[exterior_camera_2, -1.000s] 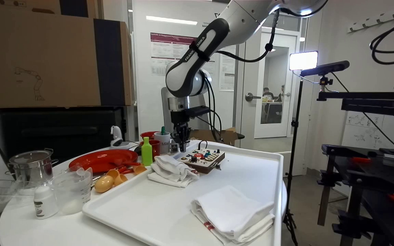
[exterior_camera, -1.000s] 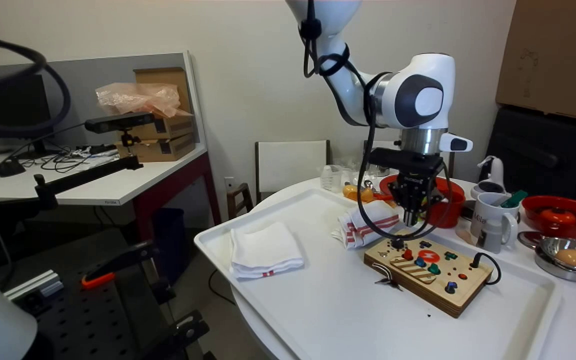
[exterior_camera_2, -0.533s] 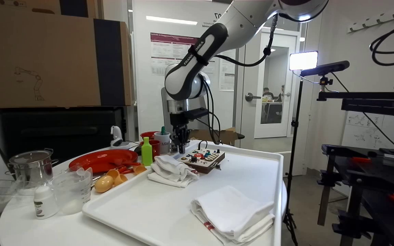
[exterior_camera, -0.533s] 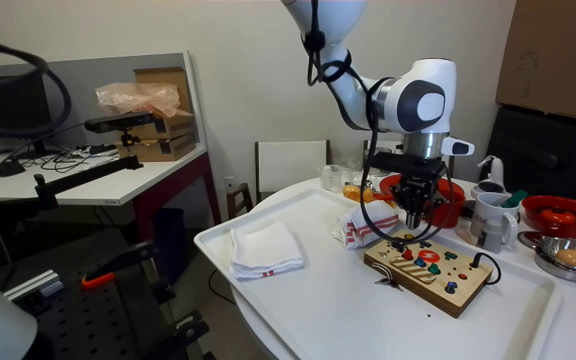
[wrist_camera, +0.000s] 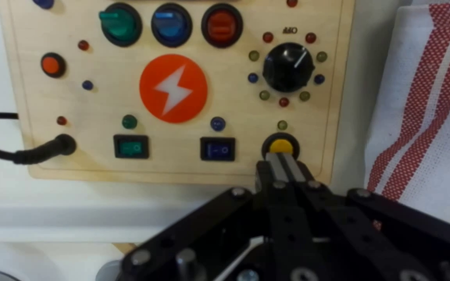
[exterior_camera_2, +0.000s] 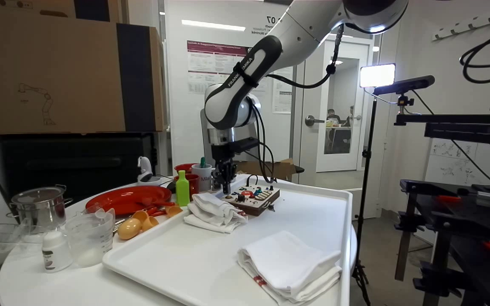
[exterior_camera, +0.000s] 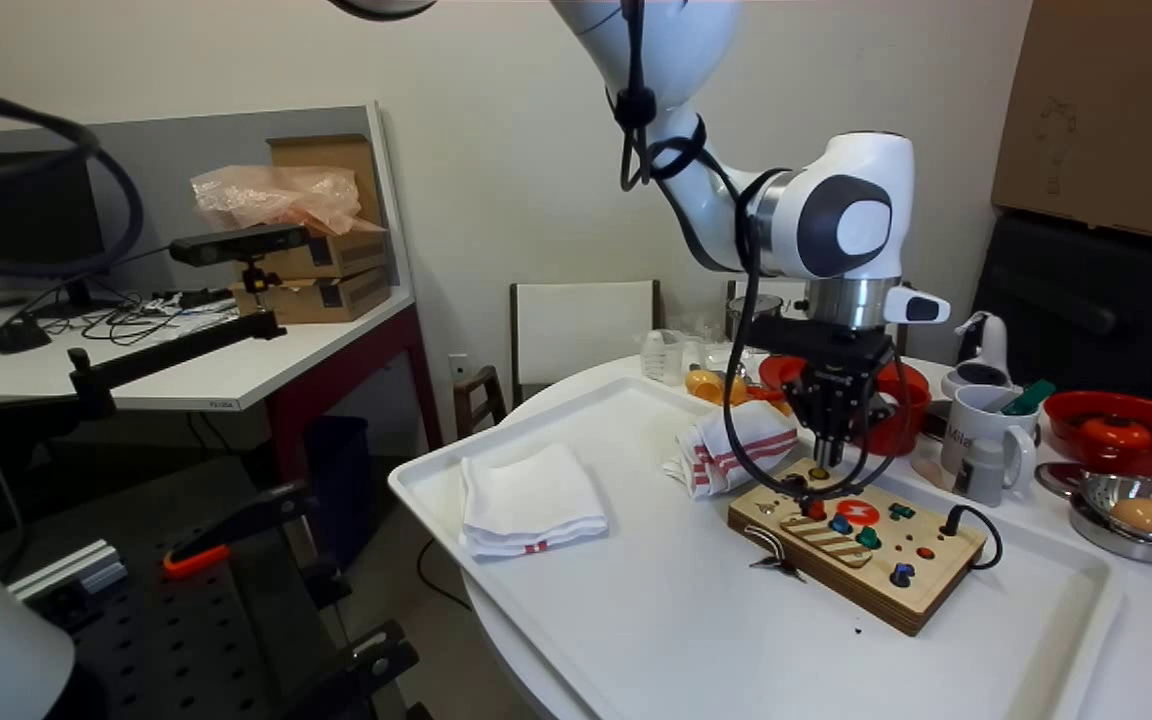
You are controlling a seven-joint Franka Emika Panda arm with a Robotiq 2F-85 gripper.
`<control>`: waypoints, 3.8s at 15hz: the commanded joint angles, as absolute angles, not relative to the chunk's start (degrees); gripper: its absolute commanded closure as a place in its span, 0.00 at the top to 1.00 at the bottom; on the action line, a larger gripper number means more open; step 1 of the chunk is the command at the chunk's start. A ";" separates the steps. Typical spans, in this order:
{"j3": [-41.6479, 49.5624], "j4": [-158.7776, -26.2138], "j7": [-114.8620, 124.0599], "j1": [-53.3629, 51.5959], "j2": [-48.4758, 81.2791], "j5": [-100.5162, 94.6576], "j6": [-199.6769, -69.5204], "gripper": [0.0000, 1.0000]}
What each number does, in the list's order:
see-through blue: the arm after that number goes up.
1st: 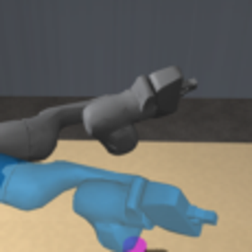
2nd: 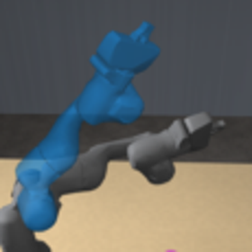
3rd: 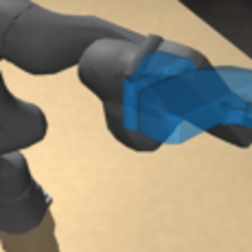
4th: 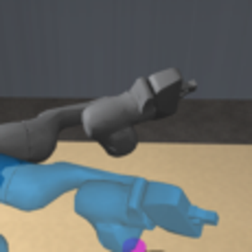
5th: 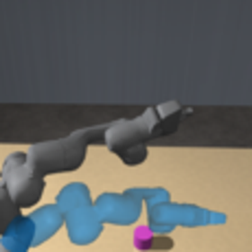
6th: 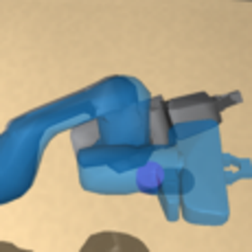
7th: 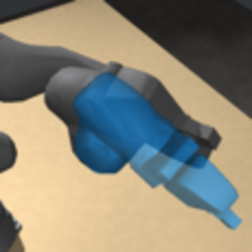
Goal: Push a button on the board
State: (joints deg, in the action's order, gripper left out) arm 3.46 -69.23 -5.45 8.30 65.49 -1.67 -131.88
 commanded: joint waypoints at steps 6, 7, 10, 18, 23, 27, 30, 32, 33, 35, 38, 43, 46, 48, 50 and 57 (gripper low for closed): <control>4.36 -65.41 -3.43 7.75 67.76 -1.98 -129.44 0.00; 4.39 -65.39 -3.25 7.69 67.73 -2.00 -129.38 0.00; 4.36 -65.45 -2.93 7.59 67.36 -1.95 -129.38 0.00; 4.49 -66.12 -1.77 7.41 66.15 -1.84 -129.29 0.00; 4.37 -67.88 -1.03 7.28 64.88 -1.71 -128.61 0.00; 4.13 -68.68 -1.18 6.86 63.79 -1.74 -128.66 0.00; 4.16 -68.72 -1.22 6.53 63.71 -1.82 -128.25 0.00; 4.22 -68.81 -1.13 6.34 63.75 -1.86 -127.96 0.00; 4.20 -68.83 -1.18 6.34 63.76 -1.83 -127.83 0.00; 4.28 -68.98 -1.03 6.31 63.68 -1.82 -127.66 0.00; 4.29 -69.53 -1.04 6.36 63.23 -1.81 -127.60 0.00; 4.31 -70.43 -1.14 6.57 62.52 -1.76 -127.59 0.00; 4.23 -71.40 -1.78 6.82 61.76 -1.83 -127.11 0.00; 4.07 -72.56 -2.84 6.83 61.03 -2.20 -126.99 0.00; 3.39 -73.77 -6.22 6.92 60.41 -3.07 -127.35 0.00; 2.66 -74.15 -13.80 6.61 60.39 -5.68 -126.88 0.00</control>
